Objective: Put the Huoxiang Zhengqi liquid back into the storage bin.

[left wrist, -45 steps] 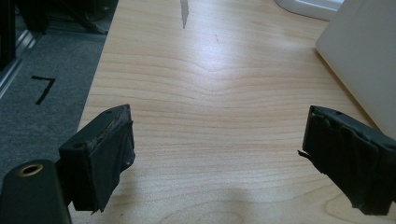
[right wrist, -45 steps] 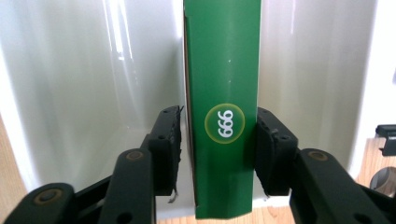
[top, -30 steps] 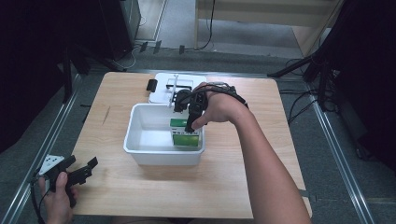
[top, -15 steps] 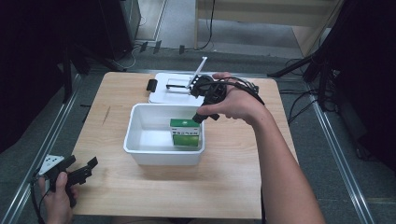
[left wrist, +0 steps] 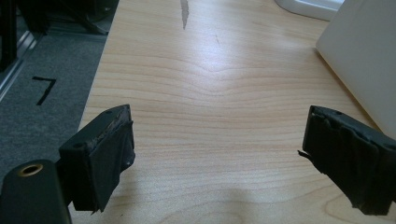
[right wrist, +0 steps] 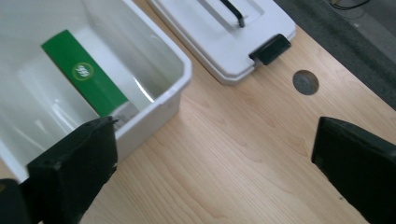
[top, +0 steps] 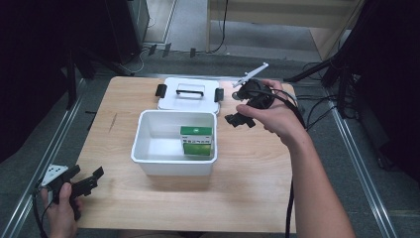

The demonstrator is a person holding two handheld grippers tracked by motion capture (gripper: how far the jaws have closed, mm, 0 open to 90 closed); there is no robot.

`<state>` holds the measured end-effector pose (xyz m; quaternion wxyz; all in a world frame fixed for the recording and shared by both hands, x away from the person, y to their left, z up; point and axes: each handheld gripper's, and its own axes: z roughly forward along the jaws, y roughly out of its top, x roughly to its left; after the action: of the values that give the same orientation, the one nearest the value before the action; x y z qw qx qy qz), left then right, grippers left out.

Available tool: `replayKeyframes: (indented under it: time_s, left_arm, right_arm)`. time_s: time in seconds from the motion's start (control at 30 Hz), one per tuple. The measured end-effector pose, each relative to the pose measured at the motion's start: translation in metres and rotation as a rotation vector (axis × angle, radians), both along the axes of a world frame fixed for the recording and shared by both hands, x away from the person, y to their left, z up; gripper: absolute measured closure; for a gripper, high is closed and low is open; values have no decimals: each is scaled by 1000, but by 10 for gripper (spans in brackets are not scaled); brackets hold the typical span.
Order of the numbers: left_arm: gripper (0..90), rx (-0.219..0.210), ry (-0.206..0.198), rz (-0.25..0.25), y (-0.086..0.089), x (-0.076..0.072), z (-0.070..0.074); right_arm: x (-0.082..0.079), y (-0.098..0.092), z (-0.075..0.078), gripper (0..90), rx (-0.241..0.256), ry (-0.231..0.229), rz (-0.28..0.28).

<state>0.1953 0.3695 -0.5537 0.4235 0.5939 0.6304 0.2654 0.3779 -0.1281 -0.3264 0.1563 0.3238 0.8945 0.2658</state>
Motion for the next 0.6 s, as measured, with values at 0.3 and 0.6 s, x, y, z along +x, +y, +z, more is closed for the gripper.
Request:
replayKeyframes:
  time_s: [0.3,0.6]
  left_arm:
    - [99,4,2,-1,0,0,0]
    - [99,6,2,-1,-1,0,0]
  right_arm:
    - [-12,-44,-20,0,89,-89,-127]
    - [-29,-87,-44,0,185,-167,-220]
